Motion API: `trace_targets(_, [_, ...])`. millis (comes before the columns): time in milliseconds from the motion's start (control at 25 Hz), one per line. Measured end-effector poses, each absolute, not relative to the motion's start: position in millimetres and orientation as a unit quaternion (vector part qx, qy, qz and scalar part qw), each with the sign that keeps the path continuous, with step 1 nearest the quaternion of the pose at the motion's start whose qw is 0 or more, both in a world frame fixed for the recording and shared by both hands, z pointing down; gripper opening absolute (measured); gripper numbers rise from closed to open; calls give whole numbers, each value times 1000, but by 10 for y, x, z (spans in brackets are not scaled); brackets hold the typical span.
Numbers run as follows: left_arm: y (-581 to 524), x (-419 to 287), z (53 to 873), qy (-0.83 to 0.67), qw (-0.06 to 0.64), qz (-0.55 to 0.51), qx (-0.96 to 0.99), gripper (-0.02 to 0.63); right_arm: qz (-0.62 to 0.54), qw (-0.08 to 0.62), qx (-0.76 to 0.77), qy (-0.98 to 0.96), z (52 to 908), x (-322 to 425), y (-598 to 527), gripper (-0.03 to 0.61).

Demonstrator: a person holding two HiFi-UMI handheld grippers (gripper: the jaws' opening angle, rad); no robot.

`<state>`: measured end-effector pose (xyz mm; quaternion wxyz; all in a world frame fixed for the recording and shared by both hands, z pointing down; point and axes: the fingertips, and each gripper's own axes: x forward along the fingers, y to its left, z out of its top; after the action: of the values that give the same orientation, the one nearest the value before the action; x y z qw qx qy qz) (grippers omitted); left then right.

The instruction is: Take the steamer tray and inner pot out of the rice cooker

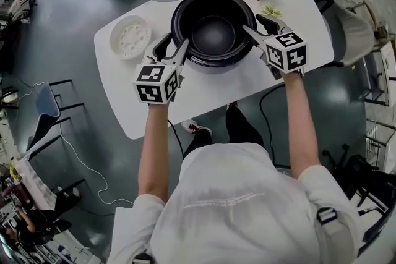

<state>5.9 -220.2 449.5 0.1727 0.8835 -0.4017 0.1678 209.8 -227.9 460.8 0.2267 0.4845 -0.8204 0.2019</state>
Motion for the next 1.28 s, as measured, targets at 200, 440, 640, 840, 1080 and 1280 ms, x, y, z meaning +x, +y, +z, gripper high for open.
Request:
trace_targets(200, [-2247, 16, 4609, -420, 189, 184, 868, 209, 218, 234, 467, -825, 4734, 2081, -2432, 246])
trace_targets(440, [-2217, 120, 4753, -428, 206, 220, 852, 212, 222, 250, 439, -834, 4869, 2096, -2491, 273])
trace_targets(640, [-2236, 36, 4832, -453, 213, 239, 832, 219, 227, 249, 432, -837, 4911, 2053, -2595, 273])
trace_targets(840, [-2261, 86, 4882, -482, 226, 239, 812, 246, 224, 242, 417, -847, 4941, 2077, -2622, 273])
trace_targets(1080, [-2289, 62, 4887, -518, 217, 246, 790, 250, 208, 242, 395, -861, 4921, 2034, -2607, 273])
trace_targets(1280, [-2316, 102, 4933, -548, 198, 259, 770, 256, 194, 252, 396, -861, 4938, 2032, -2607, 260])
